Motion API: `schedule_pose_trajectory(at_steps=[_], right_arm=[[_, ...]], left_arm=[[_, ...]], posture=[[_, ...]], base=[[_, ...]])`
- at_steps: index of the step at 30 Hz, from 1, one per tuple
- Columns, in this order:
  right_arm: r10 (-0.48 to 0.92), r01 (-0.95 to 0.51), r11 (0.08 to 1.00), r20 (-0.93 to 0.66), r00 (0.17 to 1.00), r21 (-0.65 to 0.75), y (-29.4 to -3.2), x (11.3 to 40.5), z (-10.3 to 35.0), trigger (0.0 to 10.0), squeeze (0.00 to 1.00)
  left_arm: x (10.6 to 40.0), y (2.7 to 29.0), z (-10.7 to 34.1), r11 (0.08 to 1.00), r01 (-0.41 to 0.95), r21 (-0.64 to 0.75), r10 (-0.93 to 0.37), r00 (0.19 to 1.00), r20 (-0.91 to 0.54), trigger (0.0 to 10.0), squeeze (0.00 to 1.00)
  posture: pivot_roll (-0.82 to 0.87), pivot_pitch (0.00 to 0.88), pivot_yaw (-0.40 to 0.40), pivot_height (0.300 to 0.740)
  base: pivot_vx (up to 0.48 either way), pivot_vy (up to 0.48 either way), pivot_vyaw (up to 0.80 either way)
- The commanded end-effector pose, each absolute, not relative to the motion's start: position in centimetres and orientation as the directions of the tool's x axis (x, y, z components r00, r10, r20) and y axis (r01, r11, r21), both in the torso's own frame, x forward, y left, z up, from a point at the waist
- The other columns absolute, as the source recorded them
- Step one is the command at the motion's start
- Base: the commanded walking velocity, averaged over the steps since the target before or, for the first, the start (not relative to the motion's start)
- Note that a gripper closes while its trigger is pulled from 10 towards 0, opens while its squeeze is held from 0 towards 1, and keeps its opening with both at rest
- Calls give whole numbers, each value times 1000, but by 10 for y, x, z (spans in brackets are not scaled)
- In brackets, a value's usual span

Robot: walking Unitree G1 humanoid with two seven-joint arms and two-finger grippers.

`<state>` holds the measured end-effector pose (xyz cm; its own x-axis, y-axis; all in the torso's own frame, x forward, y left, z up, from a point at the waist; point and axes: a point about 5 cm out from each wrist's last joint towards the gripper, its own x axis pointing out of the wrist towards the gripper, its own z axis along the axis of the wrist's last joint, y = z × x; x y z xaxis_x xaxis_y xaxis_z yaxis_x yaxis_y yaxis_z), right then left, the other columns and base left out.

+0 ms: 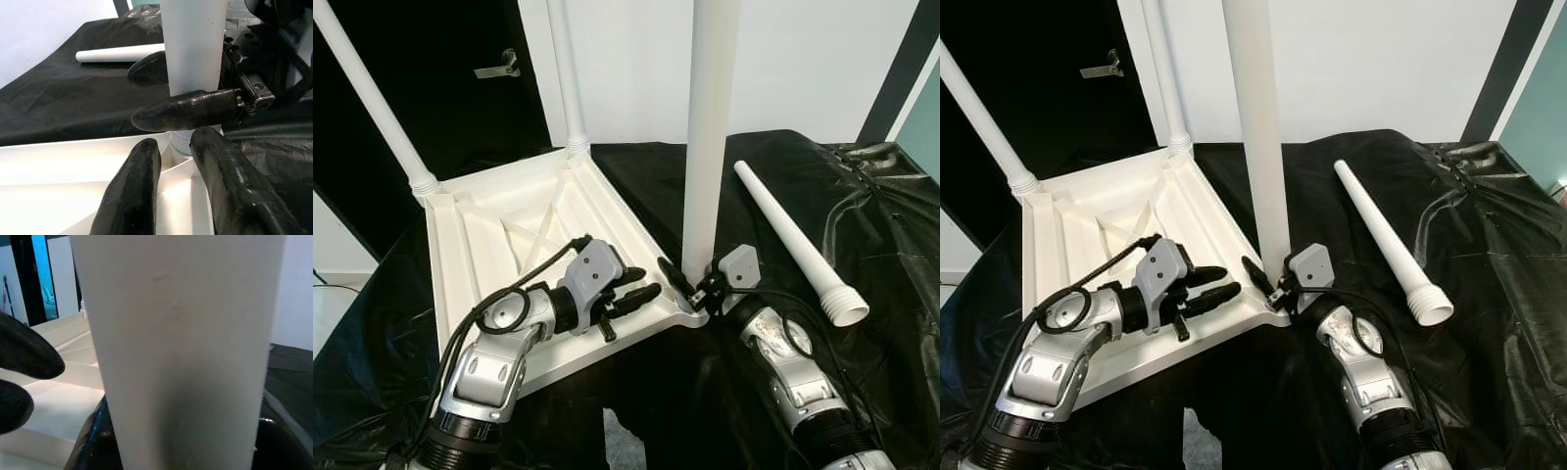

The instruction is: Building children table

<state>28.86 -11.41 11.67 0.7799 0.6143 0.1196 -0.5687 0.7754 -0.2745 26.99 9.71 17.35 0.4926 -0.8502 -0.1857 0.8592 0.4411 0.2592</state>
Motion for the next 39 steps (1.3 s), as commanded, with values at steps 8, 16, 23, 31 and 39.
schedule_pose_trajectory(at_steps=[8,16,23,31,39], right_arm=[[606,-605,775,-60,793,-182,-125,264,64,10000,0],[480,-487,870,95,872,76,-132,261,75,10000,0],[486,-487,871,29,873,56,-135,266,69,10000,0],[578,-592,799,-142,804,-101,-134,275,65,10000,0],[615,-645,754,-215,759,-122,-137,275,62,10000,0]], left_arm=[[275,105,178,542,790,288,-787,597,-156,10000,0],[276,105,178,537,792,291,-789,593,-160,10000,0],[278,106,180,532,793,296,-792,590,-159,10000,0],[279,109,180,532,793,298,-791,591,-159,10000,0],[279,109,179,538,788,300,-786,597,-159,10000,0]], posture=[[49,0,73,740],[44,0,84,740],[36,0,94,740],[39,0,89,740],[45,0,83,740]], base=[[0,0,0],[0,0,0],[0,0,0],[0,0,0],[0,0,0]])
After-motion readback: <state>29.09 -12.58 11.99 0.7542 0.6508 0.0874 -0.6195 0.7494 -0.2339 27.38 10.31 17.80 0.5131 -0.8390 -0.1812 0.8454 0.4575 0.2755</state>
